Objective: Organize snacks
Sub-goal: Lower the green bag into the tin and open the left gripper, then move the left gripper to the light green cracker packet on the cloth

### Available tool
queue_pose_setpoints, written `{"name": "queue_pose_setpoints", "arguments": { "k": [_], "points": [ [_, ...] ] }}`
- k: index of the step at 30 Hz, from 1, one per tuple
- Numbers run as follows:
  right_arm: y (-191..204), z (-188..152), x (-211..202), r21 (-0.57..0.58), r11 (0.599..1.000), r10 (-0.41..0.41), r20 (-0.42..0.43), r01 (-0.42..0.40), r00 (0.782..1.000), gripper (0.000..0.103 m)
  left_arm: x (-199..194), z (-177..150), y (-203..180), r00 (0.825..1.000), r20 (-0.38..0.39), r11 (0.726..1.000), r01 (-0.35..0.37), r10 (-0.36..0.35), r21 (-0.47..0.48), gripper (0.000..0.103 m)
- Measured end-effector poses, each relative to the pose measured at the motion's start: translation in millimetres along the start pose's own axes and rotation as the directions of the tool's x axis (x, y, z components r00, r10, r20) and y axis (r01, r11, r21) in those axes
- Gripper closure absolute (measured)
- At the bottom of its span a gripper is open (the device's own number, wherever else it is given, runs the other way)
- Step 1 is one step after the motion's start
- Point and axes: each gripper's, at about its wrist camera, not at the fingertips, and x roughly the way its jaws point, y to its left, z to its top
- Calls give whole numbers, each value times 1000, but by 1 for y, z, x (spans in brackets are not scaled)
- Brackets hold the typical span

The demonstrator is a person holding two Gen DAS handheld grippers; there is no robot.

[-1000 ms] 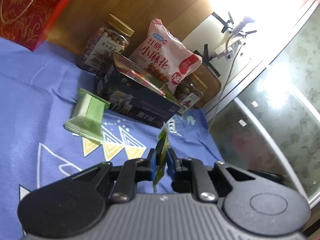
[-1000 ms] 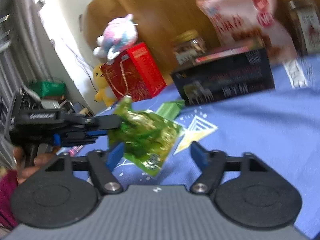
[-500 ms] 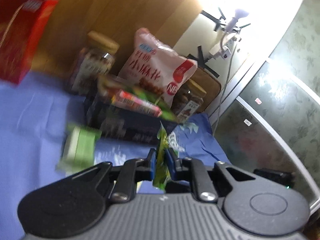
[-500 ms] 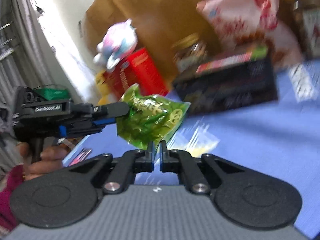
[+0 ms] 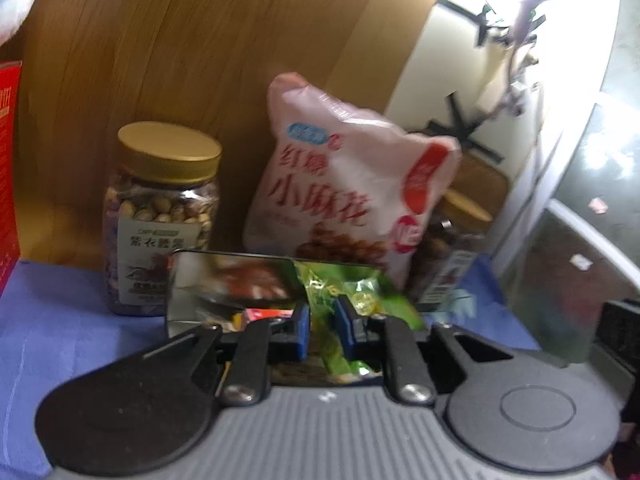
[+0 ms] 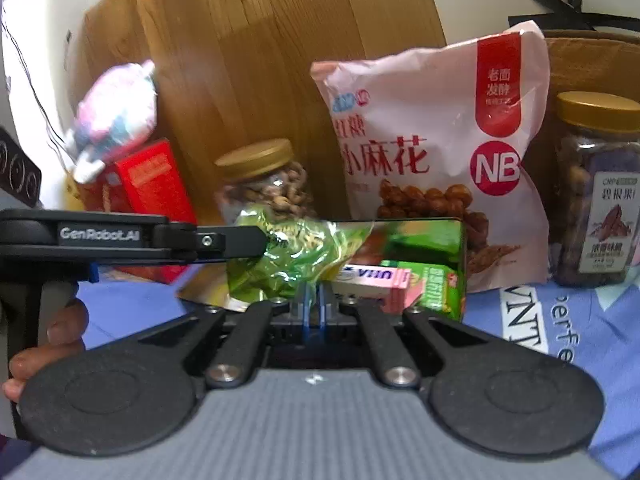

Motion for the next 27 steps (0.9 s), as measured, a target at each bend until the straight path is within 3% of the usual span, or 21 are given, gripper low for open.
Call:
{"name": "queue_pose_setpoints", "arguments": {
  "k": [4, 5, 7, 8, 11, 14, 18, 21, 22, 24, 27],
  "points": [
    [-1, -4, 8, -26, 999, -40, 11, 40, 999, 91, 11, -8, 4, 995, 5, 994, -103, 103, 22, 76],
    [0, -4, 8, -23, 999, -47, 17, 48, 999, 89, 12, -8, 4, 990, 6, 989, -141, 141, 33, 66],
    [1, -5, 3, -3, 999, -54, 34, 54, 998, 62, 10, -10, 4, 983, 3, 982, -184, 184, 48, 54],
    [2, -4, 1, 6, 998, -65, 50, 65, 997, 57, 6, -11, 4, 980, 1, 979, -197, 197, 48, 52],
    [10, -6, -18, 15, 997, -72, 101, 71, 992, 57, -20, -13, 9, 987, 24, 987, -160, 159, 17, 53],
    [19, -16, -41, 48, 999, -22, 142, 16, 990, 57, -66, -22, 25, 986, 94, 990, -130, 135, -53, 52],
    [40, -38, -32, 80, 989, 125, 25, -126, 992, 57, -107, -51, 58, 978, 89, 967, -168, 188, -191, 52],
    [63, -51, -4, 60, 988, 147, -81, -142, 986, 54, -120, -80, 78, 975, 29, 941, -206, 222, -269, 53],
    [71, -54, 6, 50, 989, 147, -110, -142, 983, 48, -124, -89, 83, 973, 12, 933, -218, 231, -285, 53],
    [86, -58, 23, 71, 986, 163, -170, -153, 972, 42, -129, -102, 86, 965, -9, 925, -256, 264, -281, 53],
    [111, -62, 38, 58, 988, 151, -200, -142, 968, 30, -138, -112, 84, 932, -20, 905, -357, 363, -229, 53]
  ]
}}
